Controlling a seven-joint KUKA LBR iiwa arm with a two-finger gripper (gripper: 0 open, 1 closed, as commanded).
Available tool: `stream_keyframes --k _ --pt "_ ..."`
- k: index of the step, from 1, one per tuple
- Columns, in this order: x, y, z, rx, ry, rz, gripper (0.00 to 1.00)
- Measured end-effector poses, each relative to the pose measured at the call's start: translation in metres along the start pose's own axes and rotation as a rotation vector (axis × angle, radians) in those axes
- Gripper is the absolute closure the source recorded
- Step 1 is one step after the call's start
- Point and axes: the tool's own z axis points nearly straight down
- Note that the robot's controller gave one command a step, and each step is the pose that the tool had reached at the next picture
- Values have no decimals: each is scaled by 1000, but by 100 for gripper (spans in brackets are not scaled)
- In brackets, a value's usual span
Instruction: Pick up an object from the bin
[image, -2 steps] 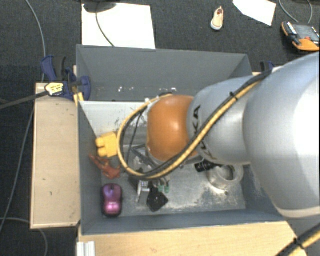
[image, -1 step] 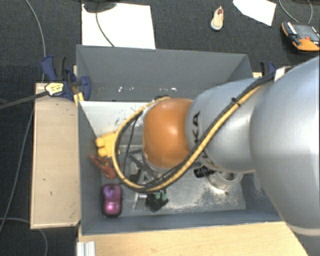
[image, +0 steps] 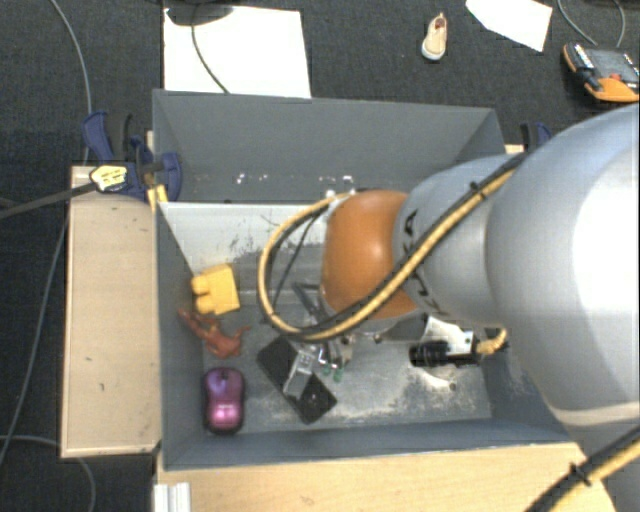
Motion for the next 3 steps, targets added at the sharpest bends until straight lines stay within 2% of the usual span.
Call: stream_keyframes --k 1,2,3 --pt "28 -3 46 -4 -5 37 0" --pt "12 -9 46 -10 -11 196 100" --pt "12 -9 46 -10 -11 196 100"
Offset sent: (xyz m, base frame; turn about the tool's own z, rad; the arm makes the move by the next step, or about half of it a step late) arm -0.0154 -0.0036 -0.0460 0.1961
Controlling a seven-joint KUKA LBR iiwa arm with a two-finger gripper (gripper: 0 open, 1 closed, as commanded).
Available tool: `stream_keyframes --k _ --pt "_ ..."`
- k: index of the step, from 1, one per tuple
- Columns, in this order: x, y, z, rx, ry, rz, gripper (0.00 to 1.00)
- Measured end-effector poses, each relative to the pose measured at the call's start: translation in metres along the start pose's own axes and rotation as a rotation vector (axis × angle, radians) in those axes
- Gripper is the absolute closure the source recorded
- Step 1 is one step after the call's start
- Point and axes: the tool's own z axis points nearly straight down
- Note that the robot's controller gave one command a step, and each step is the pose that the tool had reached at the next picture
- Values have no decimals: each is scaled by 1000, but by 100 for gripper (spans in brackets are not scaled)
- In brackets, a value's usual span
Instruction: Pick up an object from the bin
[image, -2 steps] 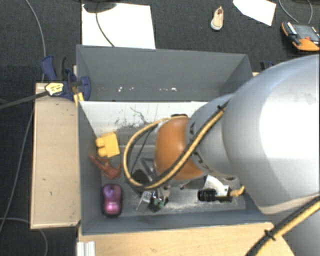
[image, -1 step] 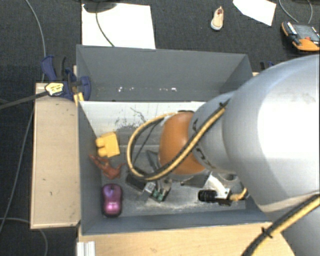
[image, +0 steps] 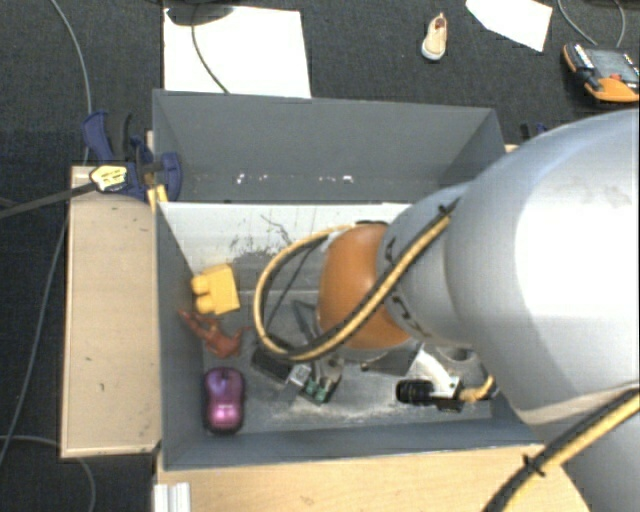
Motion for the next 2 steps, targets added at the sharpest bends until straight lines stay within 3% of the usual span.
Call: stream_keyframes --k 1,2 --pt "0 0 -15 1 1 -1 100" --pt "1 -2 -54 8 7 -3 100"
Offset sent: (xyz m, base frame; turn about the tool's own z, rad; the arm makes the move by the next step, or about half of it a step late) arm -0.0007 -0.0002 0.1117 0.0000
